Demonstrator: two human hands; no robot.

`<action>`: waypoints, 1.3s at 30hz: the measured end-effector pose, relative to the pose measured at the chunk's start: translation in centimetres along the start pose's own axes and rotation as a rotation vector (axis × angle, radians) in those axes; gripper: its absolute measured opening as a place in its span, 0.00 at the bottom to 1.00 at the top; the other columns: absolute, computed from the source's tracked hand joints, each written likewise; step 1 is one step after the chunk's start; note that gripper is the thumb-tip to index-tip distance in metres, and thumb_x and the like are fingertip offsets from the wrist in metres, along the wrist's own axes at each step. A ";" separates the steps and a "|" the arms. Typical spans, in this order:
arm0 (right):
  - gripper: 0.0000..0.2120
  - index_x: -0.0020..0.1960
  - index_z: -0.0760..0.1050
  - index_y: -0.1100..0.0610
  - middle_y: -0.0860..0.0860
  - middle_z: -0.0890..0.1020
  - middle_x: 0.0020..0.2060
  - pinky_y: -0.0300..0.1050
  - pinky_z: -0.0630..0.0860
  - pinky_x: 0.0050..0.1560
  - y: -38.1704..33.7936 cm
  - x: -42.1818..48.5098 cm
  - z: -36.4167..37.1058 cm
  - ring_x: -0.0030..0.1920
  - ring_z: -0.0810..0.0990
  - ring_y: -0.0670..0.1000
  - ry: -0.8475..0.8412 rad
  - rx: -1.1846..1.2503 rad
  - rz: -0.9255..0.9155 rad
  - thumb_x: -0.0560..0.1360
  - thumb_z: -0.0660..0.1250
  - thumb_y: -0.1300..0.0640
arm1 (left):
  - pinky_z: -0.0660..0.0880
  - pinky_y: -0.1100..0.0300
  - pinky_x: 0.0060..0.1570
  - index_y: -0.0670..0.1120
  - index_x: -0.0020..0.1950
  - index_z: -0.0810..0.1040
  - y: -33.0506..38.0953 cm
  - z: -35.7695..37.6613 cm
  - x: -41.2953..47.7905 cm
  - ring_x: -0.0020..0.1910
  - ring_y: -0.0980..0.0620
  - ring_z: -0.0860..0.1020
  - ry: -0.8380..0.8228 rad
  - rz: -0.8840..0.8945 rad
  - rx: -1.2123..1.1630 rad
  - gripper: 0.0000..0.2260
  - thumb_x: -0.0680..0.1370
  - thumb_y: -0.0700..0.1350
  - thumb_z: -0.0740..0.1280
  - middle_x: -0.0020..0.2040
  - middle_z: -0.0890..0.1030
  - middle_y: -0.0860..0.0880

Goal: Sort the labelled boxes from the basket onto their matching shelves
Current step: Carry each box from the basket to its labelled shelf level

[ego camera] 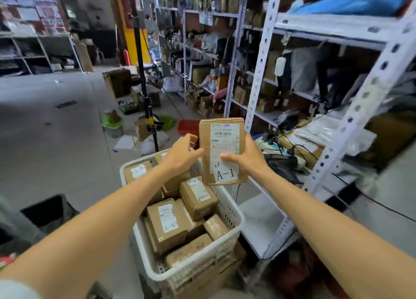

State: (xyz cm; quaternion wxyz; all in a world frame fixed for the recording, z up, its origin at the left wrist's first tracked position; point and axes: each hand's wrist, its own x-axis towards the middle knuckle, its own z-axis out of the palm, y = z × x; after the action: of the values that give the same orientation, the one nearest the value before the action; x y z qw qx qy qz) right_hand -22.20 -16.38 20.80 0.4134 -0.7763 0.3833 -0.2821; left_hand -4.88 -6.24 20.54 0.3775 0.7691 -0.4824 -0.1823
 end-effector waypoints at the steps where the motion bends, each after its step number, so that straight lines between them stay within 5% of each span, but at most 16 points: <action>1: 0.38 0.70 0.63 0.53 0.49 0.79 0.59 0.50 0.73 0.62 0.2 -1.2 -1.3 0.57 0.78 0.48 0.015 -0.022 0.001 0.66 0.79 0.55 | 0.75 0.52 0.54 0.45 0.66 0.70 0.4 0.2 -0.7 0.55 0.49 0.76 -0.013 0.021 0.074 0.21 0.76 0.52 0.66 0.57 0.77 0.47; 7: 0.38 0.69 0.64 0.53 0.49 0.80 0.58 0.53 0.75 0.62 1.9 -10.3 -7.3 0.59 0.79 0.51 0.066 -0.054 0.049 0.65 0.79 0.56 | 0.74 0.53 0.54 0.44 0.63 0.74 5.0 3.7 -5.9 0.55 0.46 0.76 -0.113 0.065 0.376 0.18 0.76 0.51 0.66 0.58 0.78 0.46; 14: 0.40 0.70 0.64 0.53 0.45 0.80 0.55 0.45 0.75 0.59 5.2 -21.9 -15.8 0.56 0.79 0.47 0.167 -0.085 0.112 0.64 0.80 0.55 | 0.75 0.52 0.53 0.45 0.55 0.78 9.9 11.6 -11.0 0.54 0.44 0.77 -0.298 0.164 0.434 0.13 0.76 0.50 0.69 0.56 0.80 0.44; 19: 0.40 0.70 0.63 0.52 0.44 0.80 0.53 0.45 0.76 0.57 7.9 -30.5 -22.8 0.52 0.79 0.45 0.399 -0.118 0.206 0.64 0.80 0.55 | 0.76 0.49 0.54 0.41 0.55 0.80 17.6 19.3 -15.0 0.51 0.42 0.79 -0.477 0.349 0.393 0.12 0.75 0.47 0.70 0.51 0.82 0.44; 23: 0.41 0.72 0.60 0.50 0.46 0.81 0.54 0.47 0.78 0.57 9.0 -37.2 -28.7 0.54 0.81 0.48 0.595 -0.157 0.290 0.66 0.78 0.57 | 0.76 0.56 0.49 0.51 0.45 0.76 25.4 25.7 -18.5 0.51 0.45 0.79 -0.589 0.557 0.465 0.05 0.75 0.50 0.64 0.50 0.82 0.48; 27: 0.41 0.73 0.59 0.52 0.47 0.81 0.54 0.44 0.81 0.50 9.0 -43.8 -33.9 0.49 0.81 0.46 0.827 -0.214 0.379 0.68 0.78 0.57 | 0.77 0.53 0.55 0.45 0.56 0.79 33.3 30.9 -21.1 0.52 0.46 0.79 -0.656 0.719 0.392 0.11 0.76 0.48 0.68 0.54 0.81 0.46; 32: 0.37 0.71 0.60 0.53 0.49 0.79 0.59 0.44 0.80 0.49 7.3 -52.3 -38.4 0.56 0.81 0.51 1.114 -0.280 0.499 0.69 0.77 0.57 | 0.78 0.52 0.53 0.47 0.52 0.79 42.3 36.3 -25.7 0.49 0.47 0.79 -0.801 0.987 0.297 0.09 0.75 0.49 0.69 0.52 0.82 0.46; 37: 0.34 0.70 0.62 0.51 0.49 0.78 0.62 0.29 0.73 0.40 4.0 -60.3 -39.5 0.56 0.79 0.47 1.383 -0.326 0.612 0.70 0.76 0.57 | 0.79 0.51 0.51 0.50 0.51 0.80 48.9 40.0 -33.2 0.48 0.45 0.80 -0.908 1.239 0.220 0.08 0.74 0.50 0.68 0.51 0.82 0.45; 39: 0.33 0.69 0.63 0.51 0.49 0.78 0.62 0.31 0.75 0.42 2.6 -63.2 -39.2 0.57 0.79 0.49 1.484 -0.367 0.648 0.70 0.76 0.57 | 0.78 0.52 0.51 0.53 0.50 0.80 50.9 41.1 -36.3 0.49 0.44 0.80 -0.953 1.327 0.194 0.08 0.73 0.52 0.68 0.53 0.82 0.46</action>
State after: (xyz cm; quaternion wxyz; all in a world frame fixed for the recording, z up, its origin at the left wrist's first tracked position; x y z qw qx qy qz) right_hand -87.30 18.31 30.52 -0.0194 -0.2948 0.8009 -0.5209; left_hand -79.09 -3.66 29.38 0.0931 0.1934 -0.9588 -0.1858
